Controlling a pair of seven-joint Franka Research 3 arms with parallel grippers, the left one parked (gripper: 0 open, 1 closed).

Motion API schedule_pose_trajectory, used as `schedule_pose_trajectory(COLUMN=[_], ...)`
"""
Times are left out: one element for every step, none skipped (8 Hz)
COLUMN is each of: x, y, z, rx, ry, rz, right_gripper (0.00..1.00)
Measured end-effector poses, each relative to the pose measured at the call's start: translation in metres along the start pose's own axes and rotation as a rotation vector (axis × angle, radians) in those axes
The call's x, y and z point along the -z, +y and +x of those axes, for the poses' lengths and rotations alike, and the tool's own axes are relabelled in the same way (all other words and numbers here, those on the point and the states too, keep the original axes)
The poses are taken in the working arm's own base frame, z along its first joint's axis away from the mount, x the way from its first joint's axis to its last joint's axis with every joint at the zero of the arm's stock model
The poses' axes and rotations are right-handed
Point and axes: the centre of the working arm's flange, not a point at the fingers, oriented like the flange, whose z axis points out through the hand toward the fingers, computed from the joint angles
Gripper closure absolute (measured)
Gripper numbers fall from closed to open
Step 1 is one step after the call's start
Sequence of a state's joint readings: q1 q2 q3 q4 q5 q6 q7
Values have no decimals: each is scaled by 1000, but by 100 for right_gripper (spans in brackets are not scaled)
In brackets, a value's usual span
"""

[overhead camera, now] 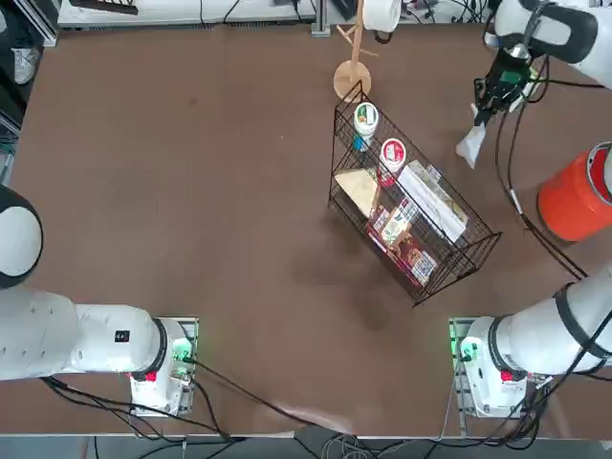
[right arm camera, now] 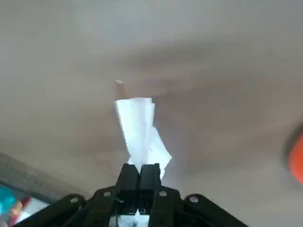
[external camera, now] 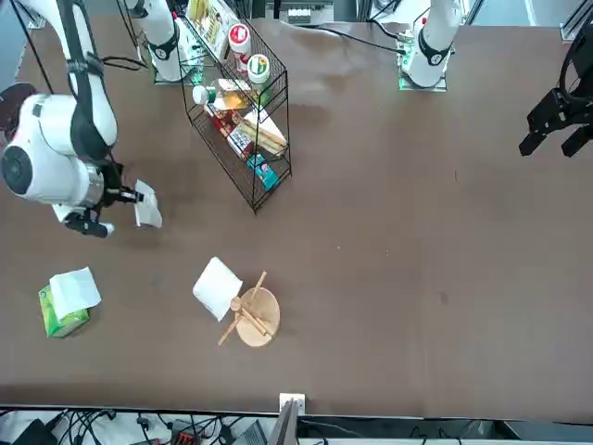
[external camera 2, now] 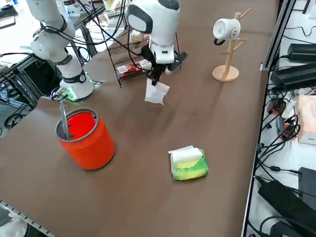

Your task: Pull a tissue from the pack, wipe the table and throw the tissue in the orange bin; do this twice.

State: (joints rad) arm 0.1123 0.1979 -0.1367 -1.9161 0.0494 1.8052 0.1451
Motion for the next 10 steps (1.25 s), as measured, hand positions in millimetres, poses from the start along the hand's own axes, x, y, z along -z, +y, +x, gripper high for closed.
schedule_pose_trajectory(x=[23,41,53,60,63,67,74,84,93,100], y=[11,25,39,53,67,83,102,124,145,164], z=[-10,-19,-26,-32,-36,-39,-43,-49,-56,-63], rx=[4,2,-4,-9,-5,7,19,25,24,18], ry=[-31,-61,-83,-103,-128,-157,-187,-214,-237,-253], rz=[-61,-142,-238,-329,-421,-508,-576,-618,-641,-652], right_gripper=[99,99,99,99,99,99,99,99,99,99])
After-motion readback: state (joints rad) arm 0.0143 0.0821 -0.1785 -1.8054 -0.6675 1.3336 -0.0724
